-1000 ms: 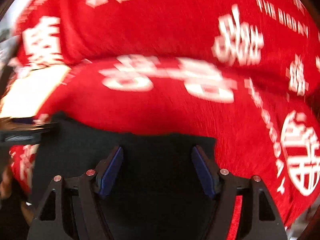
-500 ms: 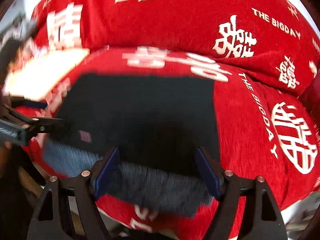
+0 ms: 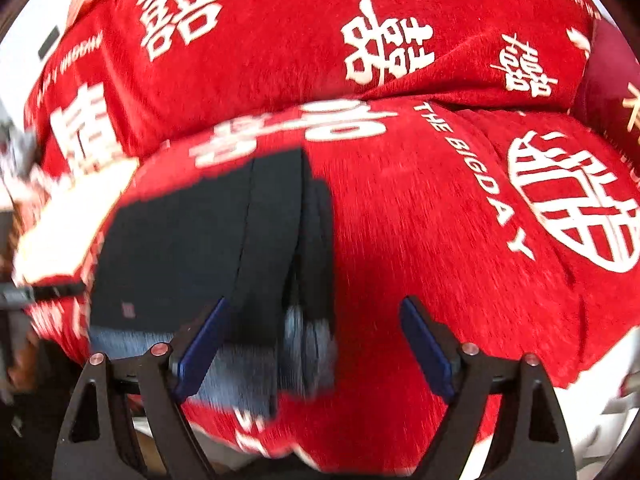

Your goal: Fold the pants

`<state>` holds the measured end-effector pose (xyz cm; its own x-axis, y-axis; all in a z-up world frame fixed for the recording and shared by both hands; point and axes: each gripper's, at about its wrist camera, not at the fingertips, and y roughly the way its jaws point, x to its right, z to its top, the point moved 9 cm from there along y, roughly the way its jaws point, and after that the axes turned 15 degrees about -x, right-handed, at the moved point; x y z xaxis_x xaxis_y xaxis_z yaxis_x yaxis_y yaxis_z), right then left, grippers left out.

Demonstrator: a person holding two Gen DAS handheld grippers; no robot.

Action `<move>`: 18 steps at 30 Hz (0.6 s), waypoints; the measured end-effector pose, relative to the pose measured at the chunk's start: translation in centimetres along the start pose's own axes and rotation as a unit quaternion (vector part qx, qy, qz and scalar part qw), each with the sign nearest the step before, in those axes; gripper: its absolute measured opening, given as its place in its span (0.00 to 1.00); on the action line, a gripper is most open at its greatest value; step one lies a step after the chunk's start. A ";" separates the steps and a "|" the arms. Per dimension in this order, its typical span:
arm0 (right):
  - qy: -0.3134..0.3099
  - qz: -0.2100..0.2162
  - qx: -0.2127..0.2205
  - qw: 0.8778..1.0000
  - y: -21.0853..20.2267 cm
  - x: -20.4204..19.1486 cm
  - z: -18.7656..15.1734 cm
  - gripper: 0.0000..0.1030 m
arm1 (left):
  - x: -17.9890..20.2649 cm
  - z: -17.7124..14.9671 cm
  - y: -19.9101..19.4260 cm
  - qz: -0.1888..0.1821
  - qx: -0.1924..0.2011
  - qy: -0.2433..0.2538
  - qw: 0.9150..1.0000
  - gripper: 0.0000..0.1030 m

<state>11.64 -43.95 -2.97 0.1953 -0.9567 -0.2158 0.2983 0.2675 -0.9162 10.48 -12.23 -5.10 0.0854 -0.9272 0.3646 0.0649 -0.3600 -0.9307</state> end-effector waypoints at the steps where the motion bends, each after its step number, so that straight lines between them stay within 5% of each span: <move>1: 0.004 0.007 -0.008 1.000 0.7 -0.2 0.5 0.87 | 0.2 0.2 0.2 0.007 -0.001 0.001 1.000 1.00; 6: 0.007 -0.007 -0.014 1.000 1.3 -1.6 1.6 0.87 | 2.4 0.1 -0.7 0.047 0.032 0.030 0.998 1.00; 12: -0.106 -0.046 0.024 0.993 1.2 -8.6 3.2 0.87 | 4.2 0.5 0.5 0.159 0.038 0.070 0.984 1.00; 18: -0.140 -0.052 -0.034 0.988 6.3 -12.7 5.5 0.87 | 4.1 0.5 1.0 0.150 0.038 0.063 0.986 1.00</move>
<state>16.14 -29.46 -4.12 0.4207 -0.9068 -0.0258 0.2691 0.1519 -0.9511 11.41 -16.37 -4.57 -0.0117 -0.9980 0.0621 0.1295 -0.0631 -0.9896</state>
